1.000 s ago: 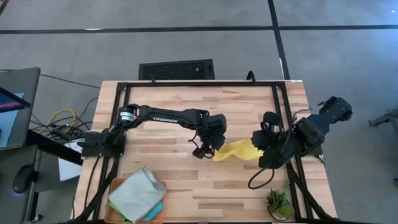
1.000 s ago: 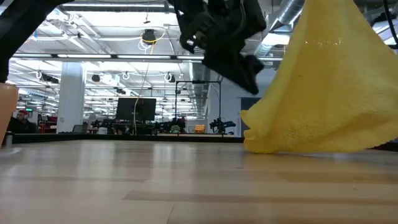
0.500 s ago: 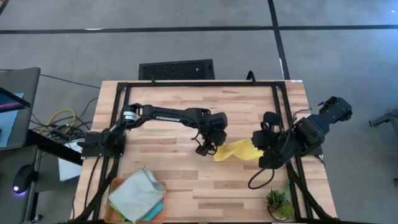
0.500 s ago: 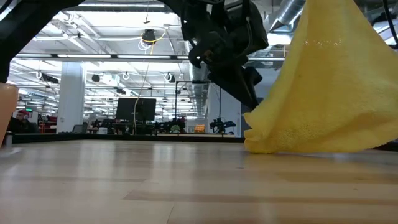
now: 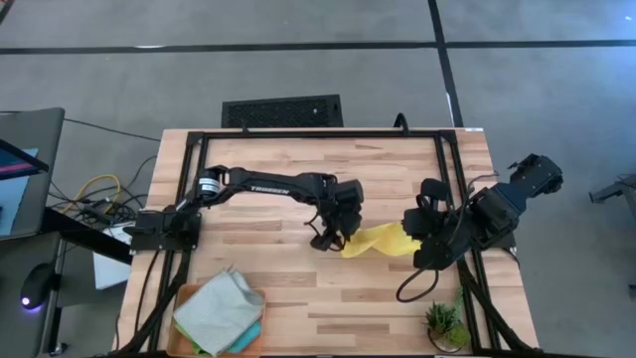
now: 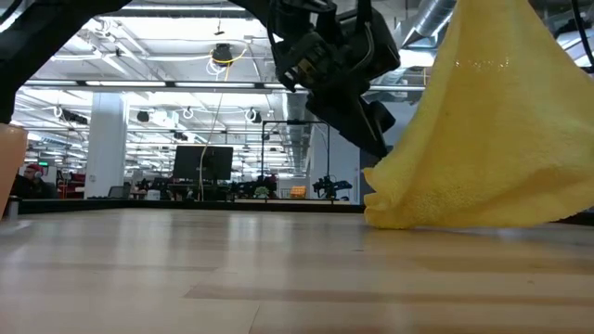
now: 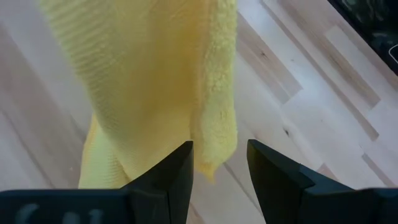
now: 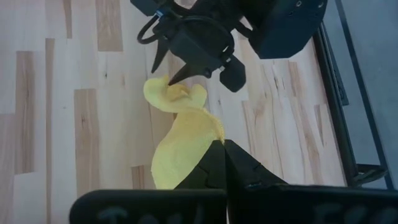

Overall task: Fold microfiber towels
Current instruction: Fold the yellow microfiber towel

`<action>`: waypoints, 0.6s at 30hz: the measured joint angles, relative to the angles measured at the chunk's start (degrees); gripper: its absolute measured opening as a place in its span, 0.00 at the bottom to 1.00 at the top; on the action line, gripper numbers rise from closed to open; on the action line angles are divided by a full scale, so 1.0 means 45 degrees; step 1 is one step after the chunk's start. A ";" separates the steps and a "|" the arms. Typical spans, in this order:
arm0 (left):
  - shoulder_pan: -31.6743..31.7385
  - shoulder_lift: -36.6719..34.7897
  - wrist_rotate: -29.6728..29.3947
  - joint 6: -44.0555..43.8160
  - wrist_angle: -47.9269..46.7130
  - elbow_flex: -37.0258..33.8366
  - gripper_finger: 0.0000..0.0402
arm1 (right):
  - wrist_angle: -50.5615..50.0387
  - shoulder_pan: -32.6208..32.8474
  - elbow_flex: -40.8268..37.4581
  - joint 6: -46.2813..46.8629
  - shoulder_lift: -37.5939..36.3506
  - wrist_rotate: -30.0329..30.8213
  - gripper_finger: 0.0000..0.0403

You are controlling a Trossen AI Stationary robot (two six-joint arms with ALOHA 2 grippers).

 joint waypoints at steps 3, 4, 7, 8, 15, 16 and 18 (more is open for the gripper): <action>-0.0013 0.0000 -0.0062 0.0011 0.0135 0.0000 0.35 | -0.0005 0.0000 0.0000 0.0000 0.0000 0.0000 0.01; -0.0014 0.0005 -0.0062 -0.0003 0.0209 0.0000 0.35 | -0.0005 0.0000 0.0000 0.0000 0.0000 0.0000 0.01; -0.0014 0.0005 -0.0073 -0.0049 0.0286 -0.0001 0.35 | -0.0005 0.0000 0.0000 0.0000 0.0000 0.0000 0.01; -0.0014 0.0005 -0.0082 -0.0049 0.0312 -0.0016 0.35 | -0.0005 0.0000 0.0000 0.0000 0.0000 0.0000 0.01; -0.0019 0.0024 -0.0673 -0.0398 0.1130 -0.0461 0.35 | -0.0005 0.0000 0.0000 0.0000 0.0000 -0.0005 0.01; -0.0019 0.0024 -0.0579 -0.0383 0.1107 -0.0461 0.35 | -0.0005 0.0000 0.0000 0.0000 0.0000 -0.0005 0.01; -0.0019 0.0024 -0.0252 -0.0335 0.1101 -0.0461 0.35 | -0.0005 0.0000 0.0000 0.0000 0.0000 -0.0005 0.01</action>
